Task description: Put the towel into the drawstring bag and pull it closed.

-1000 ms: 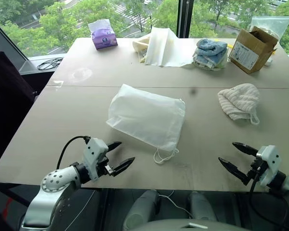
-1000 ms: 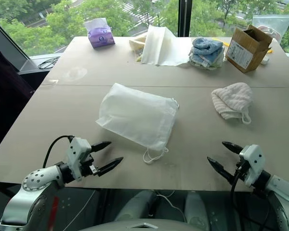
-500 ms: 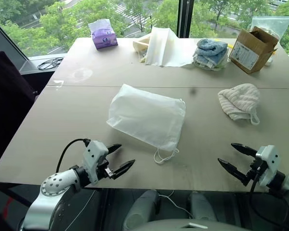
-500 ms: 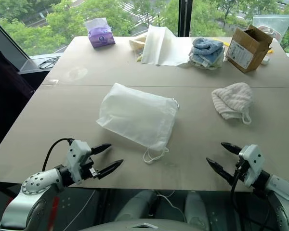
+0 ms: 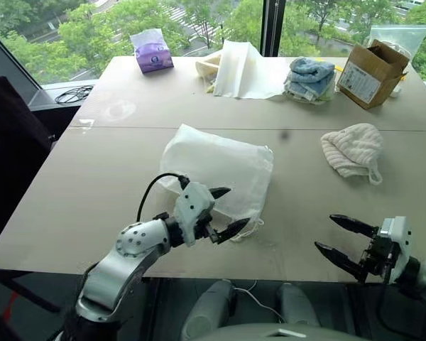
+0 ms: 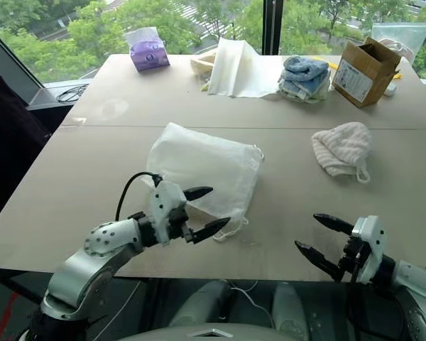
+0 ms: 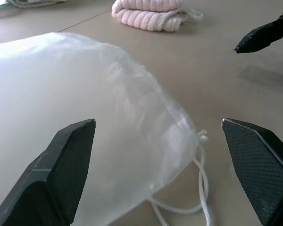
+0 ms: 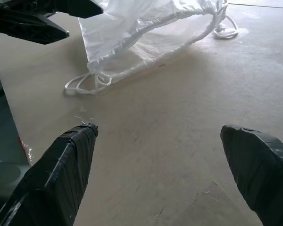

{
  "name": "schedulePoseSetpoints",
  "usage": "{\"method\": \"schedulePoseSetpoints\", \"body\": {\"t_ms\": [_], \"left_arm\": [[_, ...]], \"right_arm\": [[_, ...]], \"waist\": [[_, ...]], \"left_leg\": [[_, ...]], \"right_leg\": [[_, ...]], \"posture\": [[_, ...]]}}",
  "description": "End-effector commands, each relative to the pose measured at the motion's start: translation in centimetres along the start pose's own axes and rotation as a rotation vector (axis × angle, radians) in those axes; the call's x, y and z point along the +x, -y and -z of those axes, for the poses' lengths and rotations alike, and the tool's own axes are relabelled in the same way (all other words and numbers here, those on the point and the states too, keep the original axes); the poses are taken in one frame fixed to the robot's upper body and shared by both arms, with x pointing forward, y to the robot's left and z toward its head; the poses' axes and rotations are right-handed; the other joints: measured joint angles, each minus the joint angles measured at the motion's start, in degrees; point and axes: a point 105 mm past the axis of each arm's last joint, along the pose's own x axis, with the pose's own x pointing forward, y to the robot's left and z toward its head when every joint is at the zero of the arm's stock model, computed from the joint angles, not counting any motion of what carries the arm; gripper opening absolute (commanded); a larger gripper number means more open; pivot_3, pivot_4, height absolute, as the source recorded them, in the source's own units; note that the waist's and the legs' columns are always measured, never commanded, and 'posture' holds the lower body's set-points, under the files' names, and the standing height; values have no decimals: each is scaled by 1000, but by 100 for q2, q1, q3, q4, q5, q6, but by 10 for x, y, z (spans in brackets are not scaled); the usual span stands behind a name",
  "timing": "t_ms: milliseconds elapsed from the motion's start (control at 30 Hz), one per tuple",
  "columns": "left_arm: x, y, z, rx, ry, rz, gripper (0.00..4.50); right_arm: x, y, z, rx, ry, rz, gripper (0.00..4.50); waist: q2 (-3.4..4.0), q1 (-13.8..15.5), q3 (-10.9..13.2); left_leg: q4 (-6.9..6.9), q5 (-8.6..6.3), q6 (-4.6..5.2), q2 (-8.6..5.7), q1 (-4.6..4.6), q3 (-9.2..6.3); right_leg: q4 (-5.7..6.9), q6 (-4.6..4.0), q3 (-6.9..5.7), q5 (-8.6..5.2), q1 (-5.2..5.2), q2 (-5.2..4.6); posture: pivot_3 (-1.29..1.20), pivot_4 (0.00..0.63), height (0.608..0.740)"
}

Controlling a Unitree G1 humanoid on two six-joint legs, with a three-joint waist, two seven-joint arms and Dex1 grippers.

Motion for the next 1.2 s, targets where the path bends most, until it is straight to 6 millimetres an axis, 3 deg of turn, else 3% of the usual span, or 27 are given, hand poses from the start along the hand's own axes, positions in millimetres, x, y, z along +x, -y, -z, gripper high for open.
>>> {"method": "schedulePoseSetpoints", "body": {"t_ms": [33,200,467,600,833,1000,1200], "left_arm": [[19,0,1,41,-25,-21,4418],[44,12,2,155,-79,-48,4418],[50,21,2,250,-118,-188,4418],[35,0,8,311,-186,-345,4418],[-6,-67,12,396,-246,-724,4418],[-5,-68,5,448,-141,-715,4418],[11,-64,10,465,-60,-670,4418]], "right_arm": [[1,-1,-13,-50,30,-10,4473],[-4,-3,-15,-57,33,22,4473],[-17,-15,-13,-28,-4,34,4473],[-19,-15,-12,-23,-11,30,4473],[-9,-14,-8,-22,-10,-1,4473],[0,-12,-10,-30,9,-23,4473],[9,-6,-13,-43,40,-23,4473]], "waist": [[-2,-1,1],[-6,10,4],[-7,14,4],[-6,6,4],[-6,13,4],[-9,25,5],[-8,26,4]], "left_leg": [[0,2,-3,0,0,0],[7,4,-7,-1,-5,1],[29,-4,-2,-1,-12,3],[41,-10,6,-1,-11,6],[54,-19,20,0,-11,3],[57,-9,1,-2,-14,3],[63,-10,2,-3,-18,4]], "right_leg": [[1,0,0,0,-1,1],[2,0,0,0,-1,-1],[3,1,1,0,-1,0],[12,2,1,0,0,1],[18,3,0,0,0,4],[16,3,-2,0,0,1],[17,3,-2,1,1,0]], "posture": [[0,150,740],[0,150,740],[0,150,740],[0,150,740],[0,150,740],[0,150,740],[0,150,740]]}}
